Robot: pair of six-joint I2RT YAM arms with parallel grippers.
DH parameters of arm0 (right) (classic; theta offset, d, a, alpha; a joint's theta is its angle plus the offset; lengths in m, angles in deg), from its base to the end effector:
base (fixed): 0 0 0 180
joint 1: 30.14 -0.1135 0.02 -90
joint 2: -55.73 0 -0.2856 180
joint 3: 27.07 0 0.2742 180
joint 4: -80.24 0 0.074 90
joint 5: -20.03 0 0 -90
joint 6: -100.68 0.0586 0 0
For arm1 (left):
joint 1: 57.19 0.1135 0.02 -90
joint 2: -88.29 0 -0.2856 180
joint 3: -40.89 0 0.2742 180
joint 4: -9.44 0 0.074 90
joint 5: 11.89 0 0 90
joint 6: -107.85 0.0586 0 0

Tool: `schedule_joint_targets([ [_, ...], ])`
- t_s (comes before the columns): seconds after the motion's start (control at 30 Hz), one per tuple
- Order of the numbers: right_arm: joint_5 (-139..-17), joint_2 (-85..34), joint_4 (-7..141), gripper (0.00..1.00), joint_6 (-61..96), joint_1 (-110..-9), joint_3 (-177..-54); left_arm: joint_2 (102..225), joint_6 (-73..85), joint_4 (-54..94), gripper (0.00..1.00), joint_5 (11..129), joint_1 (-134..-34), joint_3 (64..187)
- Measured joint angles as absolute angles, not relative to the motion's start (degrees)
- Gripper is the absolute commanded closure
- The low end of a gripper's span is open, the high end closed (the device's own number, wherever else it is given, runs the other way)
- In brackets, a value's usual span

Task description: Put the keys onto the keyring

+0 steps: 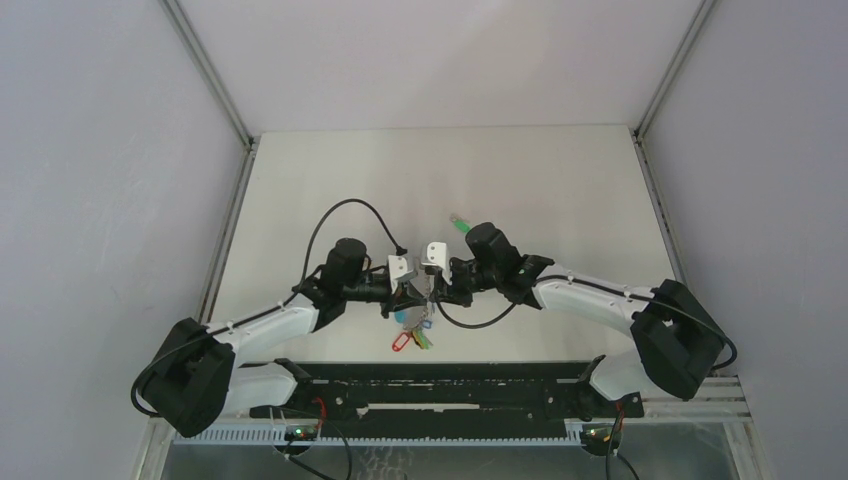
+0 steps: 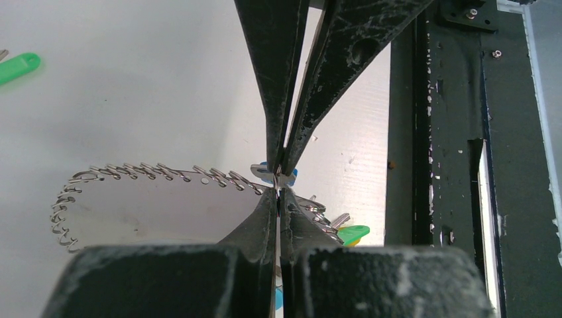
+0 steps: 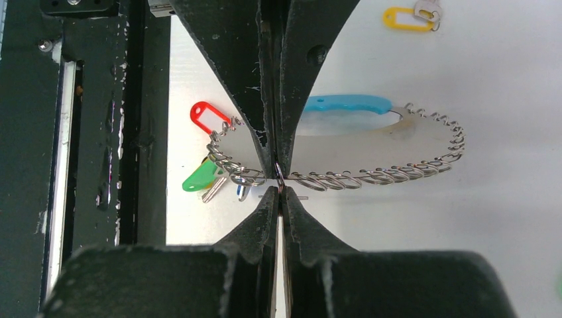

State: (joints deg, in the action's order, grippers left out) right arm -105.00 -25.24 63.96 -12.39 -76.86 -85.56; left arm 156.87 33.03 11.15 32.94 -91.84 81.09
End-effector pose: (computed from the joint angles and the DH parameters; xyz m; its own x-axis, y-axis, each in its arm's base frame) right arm 0.1974 0.2587 0.2143 -0.0410 -0.5116 -0.8582 -0.9990 0.0381 0.0251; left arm 0.1876 -0.1801 0.1912 -0.1609 0.3356 -0.9282 0.9820 0.1484 -0.1166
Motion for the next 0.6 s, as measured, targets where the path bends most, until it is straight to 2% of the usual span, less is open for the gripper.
schedule_joint_targets([
  [0.2, -105.0, -25.4, 63.9, 0.99, -12.7, -76.8, -85.6, 156.9, 33.0, 11.1, 1.00, 33.5, -91.9, 81.1],
  [0.33, -105.2, -25.2, 63.9, 0.86, -13.0, -76.7, -85.6, 156.8, 33.0, 11.0, 1.00, 33.9, -92.1, 81.1],
  [0.6, -106.3, -20.4, 63.3, 0.78, -13.8, -76.2, -85.6, 155.9, 33.0, 9.6, 1.00, 34.0, -92.8, 81.1],
])
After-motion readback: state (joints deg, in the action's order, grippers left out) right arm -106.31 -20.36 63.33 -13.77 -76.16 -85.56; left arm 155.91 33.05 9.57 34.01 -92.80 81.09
